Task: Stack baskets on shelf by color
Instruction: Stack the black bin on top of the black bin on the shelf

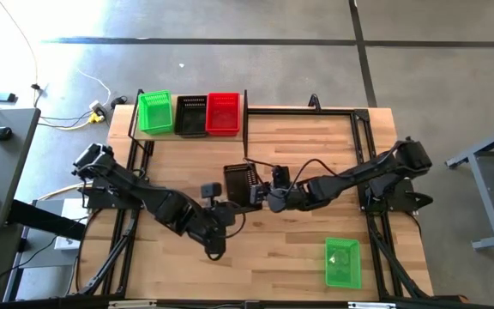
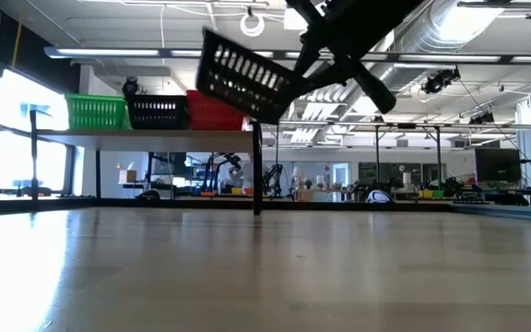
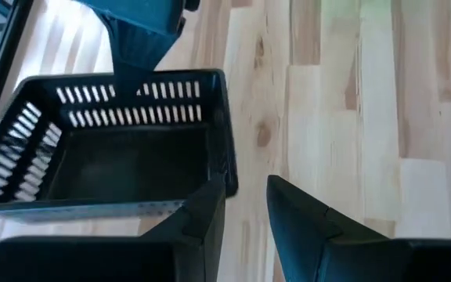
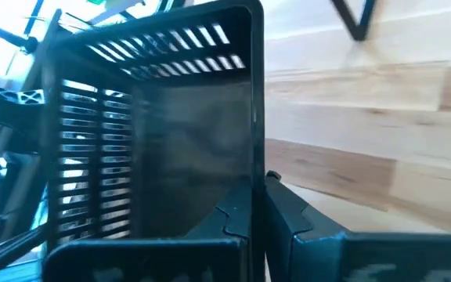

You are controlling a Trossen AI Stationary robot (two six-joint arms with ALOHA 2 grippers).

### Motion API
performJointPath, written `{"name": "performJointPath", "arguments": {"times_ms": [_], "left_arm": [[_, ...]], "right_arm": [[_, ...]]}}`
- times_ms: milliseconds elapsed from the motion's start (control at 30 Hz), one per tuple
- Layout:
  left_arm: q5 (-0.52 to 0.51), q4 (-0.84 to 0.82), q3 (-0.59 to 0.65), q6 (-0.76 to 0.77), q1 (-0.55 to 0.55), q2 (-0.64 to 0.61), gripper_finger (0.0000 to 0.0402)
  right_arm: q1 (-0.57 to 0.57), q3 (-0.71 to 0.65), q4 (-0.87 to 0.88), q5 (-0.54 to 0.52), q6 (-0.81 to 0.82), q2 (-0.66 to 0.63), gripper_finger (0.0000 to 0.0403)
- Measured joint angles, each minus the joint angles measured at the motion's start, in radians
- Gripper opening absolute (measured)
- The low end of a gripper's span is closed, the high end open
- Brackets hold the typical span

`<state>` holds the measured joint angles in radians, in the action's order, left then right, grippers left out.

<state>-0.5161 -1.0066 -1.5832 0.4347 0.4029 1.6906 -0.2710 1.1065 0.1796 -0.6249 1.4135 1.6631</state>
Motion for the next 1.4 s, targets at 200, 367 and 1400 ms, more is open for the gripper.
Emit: {"name": "performJointPath", "arguments": {"times_ms": [200, 367, 1400], "left_arm": [[-0.008, 0.008, 0.000, -0.022, -0.001, 0.020, 0.0087], [-0.018, 0.018, 0.000, -0.029, -0.010, 0.020, 0.0087], [-0.063, -0.127, 0.000, -0.107, -0.075, 0.019, 0.0080]], "right_arm": [[0.000, 0.000, -0.027, -0.001, -0.001, 0.008, 0.0000], [0.000, 0.000, -0.039, -0.008, -0.001, 0.008, 0.0000], [-0.022, 0.258, 0.142, -0.031, -0.173, 0.008, 0.0000]]}}
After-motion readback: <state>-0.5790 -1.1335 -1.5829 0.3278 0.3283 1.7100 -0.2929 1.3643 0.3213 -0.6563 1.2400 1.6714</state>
